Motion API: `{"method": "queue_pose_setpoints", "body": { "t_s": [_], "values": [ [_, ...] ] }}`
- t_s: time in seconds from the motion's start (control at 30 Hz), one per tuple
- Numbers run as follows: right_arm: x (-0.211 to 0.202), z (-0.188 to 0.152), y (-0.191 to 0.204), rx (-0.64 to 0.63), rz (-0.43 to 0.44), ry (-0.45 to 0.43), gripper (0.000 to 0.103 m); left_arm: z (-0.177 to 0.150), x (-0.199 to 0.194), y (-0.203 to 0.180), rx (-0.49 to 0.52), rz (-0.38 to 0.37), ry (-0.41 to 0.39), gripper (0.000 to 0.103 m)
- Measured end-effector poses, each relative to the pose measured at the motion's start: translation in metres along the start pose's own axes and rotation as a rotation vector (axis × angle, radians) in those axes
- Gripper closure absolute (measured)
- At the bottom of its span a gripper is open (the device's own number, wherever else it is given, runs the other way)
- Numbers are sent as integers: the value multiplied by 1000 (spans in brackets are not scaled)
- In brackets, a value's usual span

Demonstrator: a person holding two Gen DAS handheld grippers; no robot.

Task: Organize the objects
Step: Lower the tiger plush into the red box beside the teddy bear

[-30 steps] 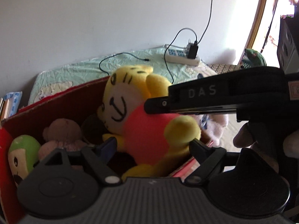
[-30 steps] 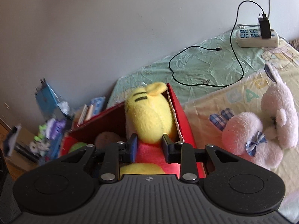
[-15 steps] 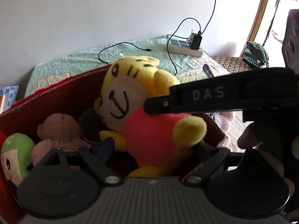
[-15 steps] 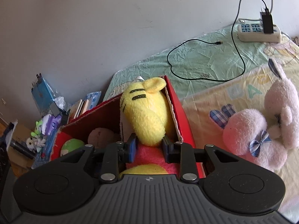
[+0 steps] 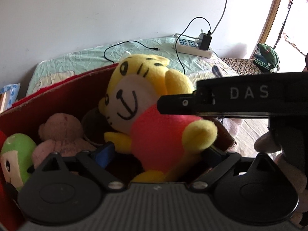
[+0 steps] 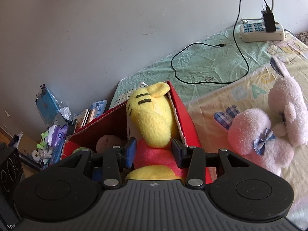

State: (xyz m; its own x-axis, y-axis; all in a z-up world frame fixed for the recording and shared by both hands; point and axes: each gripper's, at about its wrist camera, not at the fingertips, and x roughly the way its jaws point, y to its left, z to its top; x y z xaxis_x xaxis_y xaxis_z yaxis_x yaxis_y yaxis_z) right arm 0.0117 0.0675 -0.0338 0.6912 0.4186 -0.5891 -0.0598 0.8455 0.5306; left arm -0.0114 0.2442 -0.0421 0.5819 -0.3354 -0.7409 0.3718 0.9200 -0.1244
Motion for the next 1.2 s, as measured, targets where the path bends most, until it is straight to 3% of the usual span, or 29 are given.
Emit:
{"method": "queue_pose_setpoints", "body": {
  "t_s": [0.17,0.47,0.83,1.2],
  "values": [
    [-1,-1,-5,10,-9,-10,69,0,2,0,-9,5,6,4],
    [-3,-2,-5,-1,-7,-15,71,0,-8,0,-7,-6,-4,8],
    [-13,1,-1,-2,50,-21,71,-4,-33,8,-43,-62,-87,13],
    [-13,-5,-1,-17,7,-15,74,-6,-29,1,-33,-38,-53,17]
  ]
}}
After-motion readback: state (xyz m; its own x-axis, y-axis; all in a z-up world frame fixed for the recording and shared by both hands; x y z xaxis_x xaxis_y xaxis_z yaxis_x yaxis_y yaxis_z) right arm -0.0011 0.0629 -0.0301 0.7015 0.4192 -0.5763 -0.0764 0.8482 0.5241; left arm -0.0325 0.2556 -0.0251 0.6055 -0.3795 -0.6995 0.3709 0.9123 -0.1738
